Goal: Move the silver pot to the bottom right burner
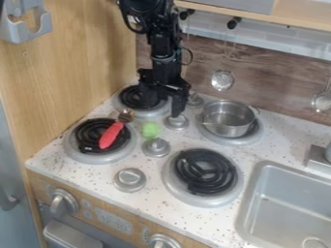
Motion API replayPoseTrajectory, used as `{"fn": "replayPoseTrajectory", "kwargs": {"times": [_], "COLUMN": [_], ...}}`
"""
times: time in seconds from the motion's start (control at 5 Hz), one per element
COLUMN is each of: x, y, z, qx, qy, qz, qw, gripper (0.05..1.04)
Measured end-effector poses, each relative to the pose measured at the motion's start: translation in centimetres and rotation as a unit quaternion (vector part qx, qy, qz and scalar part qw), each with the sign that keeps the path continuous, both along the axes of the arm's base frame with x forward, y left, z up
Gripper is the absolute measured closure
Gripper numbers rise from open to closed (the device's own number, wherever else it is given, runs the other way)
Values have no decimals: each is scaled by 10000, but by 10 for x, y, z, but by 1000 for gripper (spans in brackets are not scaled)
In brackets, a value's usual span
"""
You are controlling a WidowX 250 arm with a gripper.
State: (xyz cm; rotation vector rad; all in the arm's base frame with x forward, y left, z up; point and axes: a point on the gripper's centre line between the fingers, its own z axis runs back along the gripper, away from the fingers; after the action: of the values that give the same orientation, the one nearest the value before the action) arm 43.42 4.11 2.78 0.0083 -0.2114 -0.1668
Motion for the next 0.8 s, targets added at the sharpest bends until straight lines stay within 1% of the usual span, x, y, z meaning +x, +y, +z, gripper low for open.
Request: {"fn": "replayPoseTrajectory", "kwargs": {"times": [0.2,0.4,0.6,0.8], "x": [-9,-15,-13,-1], "y": [-1,-28,-68,-83], "z": [-21,-31,-30,-20], "qx": [-53,-183,-345,-487], "qy": [270,320,223,-82], "qz": [-27,-589,-1222,-1548], "qw": [9996,9976,9917,9867], "gripper": [85,85,85,85]}}
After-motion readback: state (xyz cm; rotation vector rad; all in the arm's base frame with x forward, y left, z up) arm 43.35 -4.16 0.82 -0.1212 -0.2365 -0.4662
